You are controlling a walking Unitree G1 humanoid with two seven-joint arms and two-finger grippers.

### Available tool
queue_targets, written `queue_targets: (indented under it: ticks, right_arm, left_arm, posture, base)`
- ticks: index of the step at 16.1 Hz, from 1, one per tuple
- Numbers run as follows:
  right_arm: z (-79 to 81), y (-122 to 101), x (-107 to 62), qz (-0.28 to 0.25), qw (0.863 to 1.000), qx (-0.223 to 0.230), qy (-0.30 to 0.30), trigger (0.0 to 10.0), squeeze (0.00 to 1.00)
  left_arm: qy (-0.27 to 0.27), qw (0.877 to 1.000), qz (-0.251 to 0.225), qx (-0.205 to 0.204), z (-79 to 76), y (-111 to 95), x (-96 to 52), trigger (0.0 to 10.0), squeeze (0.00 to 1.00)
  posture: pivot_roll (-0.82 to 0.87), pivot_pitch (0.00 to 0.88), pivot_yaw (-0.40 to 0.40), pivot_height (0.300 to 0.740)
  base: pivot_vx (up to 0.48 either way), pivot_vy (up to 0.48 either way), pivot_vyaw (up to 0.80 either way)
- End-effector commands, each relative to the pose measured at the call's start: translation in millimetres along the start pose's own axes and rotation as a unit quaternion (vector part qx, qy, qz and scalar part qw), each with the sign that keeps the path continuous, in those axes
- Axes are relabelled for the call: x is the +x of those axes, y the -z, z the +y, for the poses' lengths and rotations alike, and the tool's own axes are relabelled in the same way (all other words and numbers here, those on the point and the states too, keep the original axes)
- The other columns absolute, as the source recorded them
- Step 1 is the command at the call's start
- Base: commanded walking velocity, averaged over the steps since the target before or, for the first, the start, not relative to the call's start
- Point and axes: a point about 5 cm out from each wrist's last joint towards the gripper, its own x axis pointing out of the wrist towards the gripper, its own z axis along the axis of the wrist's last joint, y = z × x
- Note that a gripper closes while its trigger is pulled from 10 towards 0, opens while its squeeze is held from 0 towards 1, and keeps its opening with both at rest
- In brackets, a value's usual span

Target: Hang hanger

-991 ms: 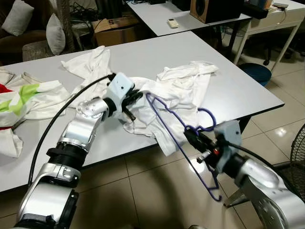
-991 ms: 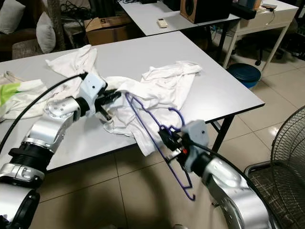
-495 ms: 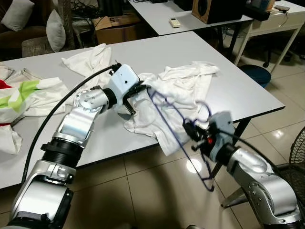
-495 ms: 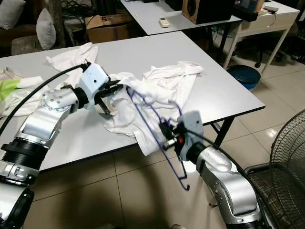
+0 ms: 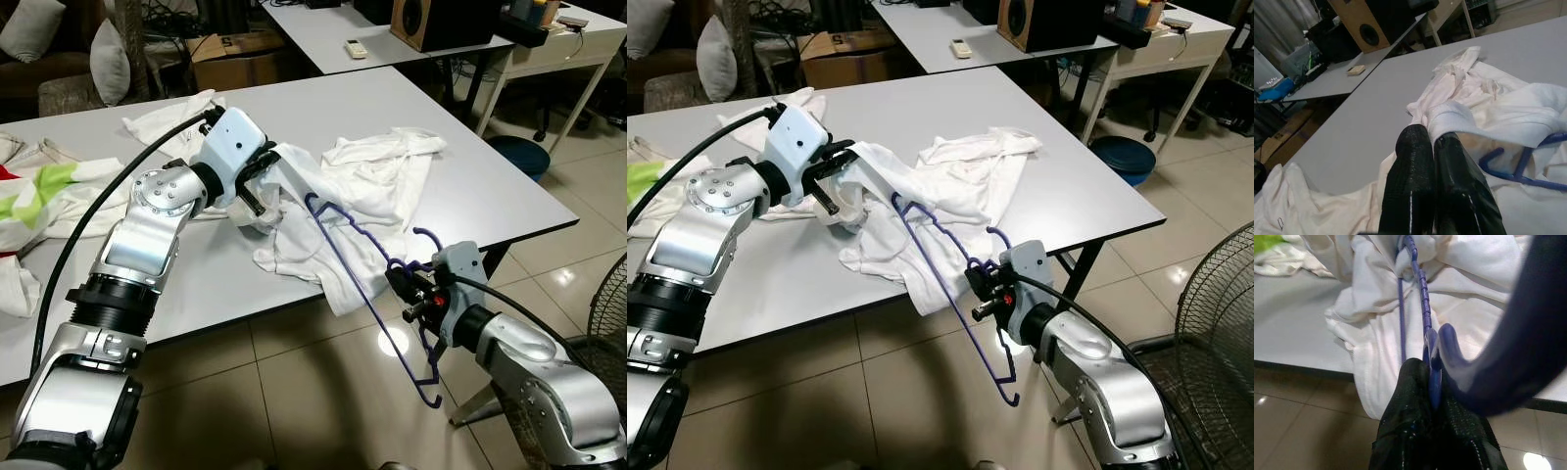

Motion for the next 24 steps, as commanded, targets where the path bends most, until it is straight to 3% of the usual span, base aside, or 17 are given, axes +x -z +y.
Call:
queue_targets:
  ticks: [1, 3, 4, 5, 9, 10, 11, 12, 13, 15, 18, 22, 24]
  right_arm:
    - [1.0, -9, -5.4, -0.032, 0.999, 0.007, -0.012, 10.0, 0.00]
    - [8.3, -24, -8.5, -0.083, 0.996, 0.022, -0.038, 10.0, 0.00]
    - [9.5, -27, -9.6, -0.097, 0.994, 0.028, -0.039, 10.0, 0.00]
    - [9.0, -25, -9.9, -0.092, 0.995, 0.027, -0.034, 10.0, 0.00]
    - [10.2, -20, -12.6, -0.080, 0.996, 0.029, -0.034, 10.0, 0.00]
    - [10.5, -20, -12.8, -0.079, 0.996, 0.029, -0.034, 10.0, 0.00]
    - [10.8, -20, -12.6, -0.079, 0.996, 0.029, -0.034, 10.0, 0.00]
    - [11.3, -20, -12.3, -0.080, 0.996, 0.029, -0.035, 10.0, 0.00]
    - [12.0, -21, -12.2, -0.081, 0.996, 0.028, -0.036, 10.0, 0.00]
    - [12.5, -21, -12.8, -0.082, 0.996, 0.028, -0.037, 10.0, 0.00]
    - [12.9, -22, -13.5, -0.085, 0.995, 0.028, -0.038, 10.0, 0.00]
    - [15.1, -22, -8.4, -0.079, 0.995, 0.029, -0.047, 10.0, 0.00]
    - [16.3, -19, -0.2, -0.055, 0.997, 0.020, -0.055, 10.0, 0.00]
  left_arm:
    - [0.019, 1.000, 0.009, 0.001, -6.5, 4, -1.3, 1.0, 0.00]
    - [0.052, 0.998, 0.030, 0.004, -22.8, 16, -0.7, 4.7, 0.00]
    - [0.055, 0.998, 0.038, 0.004, -27.0, 19, -0.5, 10.0, 0.00]
    - [0.066, 0.997, 0.037, -0.009, -29.7, 19, -0.9, 10.0, 1.00]
    - [0.055, 0.997, 0.043, 0.013, -27.7, 20, -1.9, 10.0, 1.00]
    - [0.044, 0.998, 0.043, 0.017, -25.6, 19, -0.9, 10.0, 0.96]
    - [0.038, 0.998, 0.042, 0.015, -24.5, 18, 0.1, 10.0, 0.00]
    - [0.037, 0.998, 0.043, 0.014, -24.2, 18, 0.6, 10.0, 0.00]
    - [0.034, 0.998, 0.046, 0.017, -23.9, 19, 0.9, 8.3, 0.00]
    - [0.033, 0.998, 0.054, 0.025, -24.4, 22, 1.1, 0.0, 0.00]
    - [0.036, 0.997, 0.067, 0.031, -26.6, 27, 0.4, 0.0, 0.00]
    - [0.007, 0.999, 0.030, 0.015, -15.8, 14, 2.1, 0.0, 0.00]
    - [0.004, 1.000, -0.017, 0.001, -12.8, -6, 3.1, 0.0, 0.00]
  posture:
    - [-0.14, 0.000, 0.020, 0.740]
    - [-0.14, 0.000, 0.025, 0.740]
    - [-0.15, 0.000, 0.028, 0.740]
    - [-0.15, 0.000, 0.031, 0.740]
    - [-0.16, 0.000, 0.030, 0.740]
    - [-0.16, 0.000, 0.030, 0.740]
    - [-0.16, 0.000, 0.031, 0.740]
    - [-0.16, 0.000, 0.032, 0.740]
    - [-0.16, 0.000, 0.034, 0.740]
    - [-0.16, 0.000, 0.035, 0.740]
    - [-0.16, 0.000, 0.035, 0.740]
    - [-0.16, 0.000, 0.034, 0.740]
    - [-0.15, 0.000, 0.029, 0.740]
  base:
    - [0.000, 0.000, 0.00]
    - [0.000, 0.000, 0.00]
    - [0.000, 0.000, 0.00]
    - [0.000, 0.000, 0.00]
    - [0.000, 0.000, 0.00]
    - [0.000, 0.000, 0.00]
    - [0.000, 0.000, 0.00]
    - [0.000, 0.000, 0.00]
    - [0.000, 0.000, 0.00]
    - [0.000, 0.000, 0.00]
    - [0.000, 0.000, 0.00]
    - [0.000, 0.000, 0.00]
    - [0.000, 0.000, 0.00]
